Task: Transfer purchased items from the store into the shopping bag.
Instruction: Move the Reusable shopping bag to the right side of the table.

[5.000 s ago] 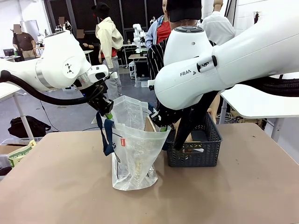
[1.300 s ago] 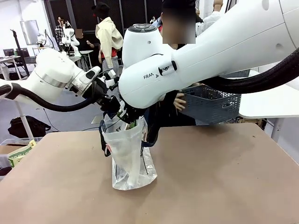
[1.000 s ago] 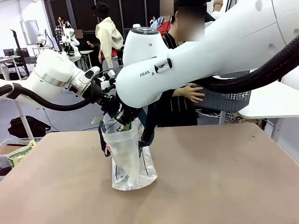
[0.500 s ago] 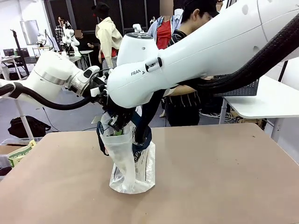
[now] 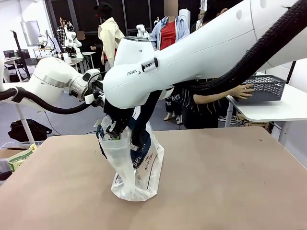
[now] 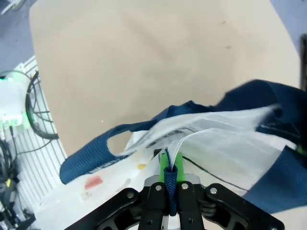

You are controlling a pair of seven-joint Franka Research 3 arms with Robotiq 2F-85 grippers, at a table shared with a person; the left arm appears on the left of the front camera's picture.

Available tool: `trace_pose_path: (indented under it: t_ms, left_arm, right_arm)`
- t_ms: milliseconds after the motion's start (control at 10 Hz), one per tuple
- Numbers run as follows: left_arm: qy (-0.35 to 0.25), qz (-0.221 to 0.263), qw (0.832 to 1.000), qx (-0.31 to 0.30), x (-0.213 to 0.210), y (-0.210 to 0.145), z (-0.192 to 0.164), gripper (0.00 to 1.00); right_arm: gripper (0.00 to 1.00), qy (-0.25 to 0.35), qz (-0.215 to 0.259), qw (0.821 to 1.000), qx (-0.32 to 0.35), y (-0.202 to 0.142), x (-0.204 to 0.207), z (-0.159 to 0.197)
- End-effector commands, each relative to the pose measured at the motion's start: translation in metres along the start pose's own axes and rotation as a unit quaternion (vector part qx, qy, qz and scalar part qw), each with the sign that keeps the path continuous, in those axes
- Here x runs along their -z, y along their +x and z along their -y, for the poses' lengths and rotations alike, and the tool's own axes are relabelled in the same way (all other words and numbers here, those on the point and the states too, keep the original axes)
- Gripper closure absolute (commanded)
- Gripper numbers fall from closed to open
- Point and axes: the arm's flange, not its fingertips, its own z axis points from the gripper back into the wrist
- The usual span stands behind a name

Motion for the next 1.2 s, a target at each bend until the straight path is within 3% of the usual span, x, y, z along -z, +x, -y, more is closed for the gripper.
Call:
trace_pose_path:
  t_ms: [0,200,300,700,800,1100]
  left_arm:
    - [-0.031,0.010,0.999,0.020,-0.005,0.006,0.000,1.00]
    - [-0.037,0.010,0.999,0.034,-0.005,0.005,0.001,1.00]
    - [-0.038,0.009,0.999,0.037,-0.005,0.005,0.002,0.86]
    - [-0.075,0.012,0.995,0.070,0.000,0.011,-0.004,0.13]
    - [-0.101,0.017,0.991,0.084,0.001,0.013,-0.007,0.07]
    - [-0.156,0.035,0.980,0.116,0.003,0.015,-0.014,0.07]
  right_arm:
    - [1.00,0.020,-0.018,0.999,-0.028,0.011,0.007,0.000]
    - [1.00,0.018,-0.028,0.999,-0.035,0.015,0.012,-0.001]
    - [1.00,0.019,-0.030,0.999,-0.036,0.015,0.014,-0.002]
    - [1.00,0.015,-0.028,0.999,-0.018,0.013,0.014,0.001]
    - [1.00,0.015,-0.027,0.999,-0.014,0.012,0.014,0.002]
    - [1.00,0.017,-0.025,0.999,-0.011,0.013,0.014,0.002]
